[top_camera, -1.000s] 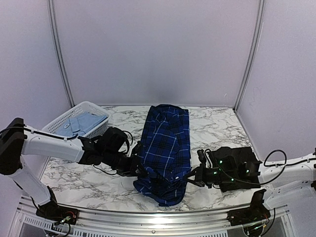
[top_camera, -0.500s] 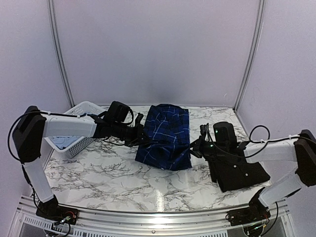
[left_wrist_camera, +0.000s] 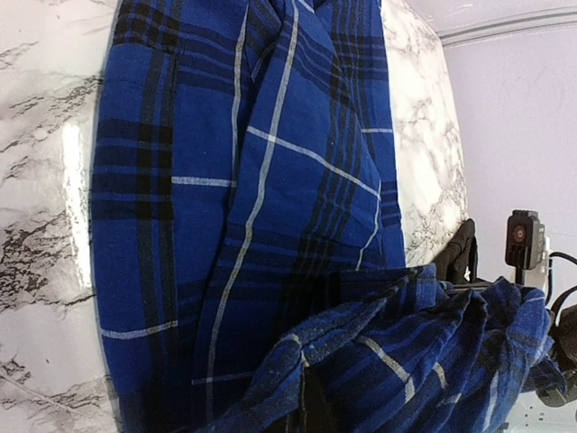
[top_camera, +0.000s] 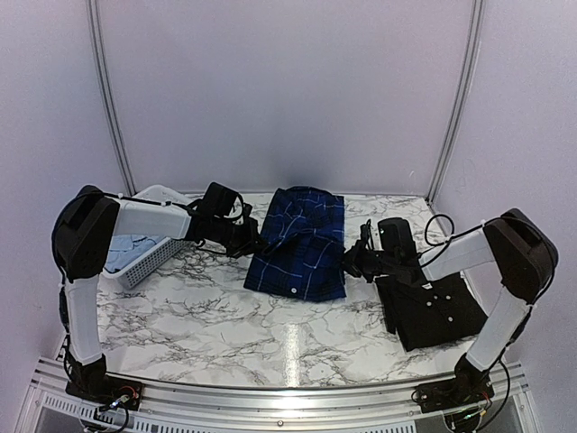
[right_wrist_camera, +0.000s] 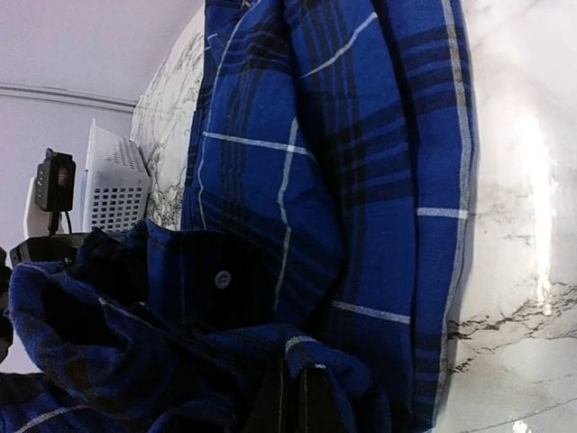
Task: Fold and stack the long sleeve shirts
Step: Fold the rectangle-folded shirt at the center of the board.
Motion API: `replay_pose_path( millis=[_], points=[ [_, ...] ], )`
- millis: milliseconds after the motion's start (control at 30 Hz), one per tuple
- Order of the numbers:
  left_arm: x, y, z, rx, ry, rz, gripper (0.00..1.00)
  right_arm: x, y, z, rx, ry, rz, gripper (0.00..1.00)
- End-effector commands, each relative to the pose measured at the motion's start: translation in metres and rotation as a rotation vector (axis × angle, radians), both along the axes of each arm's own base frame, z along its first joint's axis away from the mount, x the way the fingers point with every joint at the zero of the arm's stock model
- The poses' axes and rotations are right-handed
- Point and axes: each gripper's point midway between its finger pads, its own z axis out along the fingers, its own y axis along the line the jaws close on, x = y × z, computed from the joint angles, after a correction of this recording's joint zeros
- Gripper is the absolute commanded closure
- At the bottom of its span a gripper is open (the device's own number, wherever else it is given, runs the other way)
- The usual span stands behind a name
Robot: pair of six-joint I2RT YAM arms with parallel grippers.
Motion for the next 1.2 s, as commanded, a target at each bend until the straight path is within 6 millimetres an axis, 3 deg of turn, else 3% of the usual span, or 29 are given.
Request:
replay_pose_path(
  millis=[0,67,533,667,767,967,1167],
  points=[
    [0.009,0.005,0.013,-0.002,-0.029,0.032,1.0,0.018,-0.009,0.044,0.021,-0.112,-0.083,1.0],
    [0.01,0.004,0.015,-0.011,-0.036,0.032,1.0,0.019,-0.012,0.05,0.02,-0.122,-0.101,1.0],
    [0.016,0.014,0.005,0.007,-0.048,0.097,1.0,0.03,-0.032,0.032,-0.021,-0.063,-0.2,1.0],
    [0.021,0.012,0.002,0.011,-0.055,0.088,1.0,0.034,-0.033,0.033,-0.02,-0.067,-0.201,0.86],
    [0.026,0.01,0.002,0.017,-0.066,0.082,0.79,0.037,-0.03,0.037,-0.036,-0.08,-0.183,0.64],
    [0.036,0.008,0.027,0.015,-0.147,0.043,0.37,0.042,-0.037,0.051,-0.117,-0.127,-0.176,0.45],
    [0.044,0.017,0.042,0.022,-0.171,0.045,0.32,0.04,-0.05,0.063,-0.215,-0.171,-0.182,0.34]
  ],
)
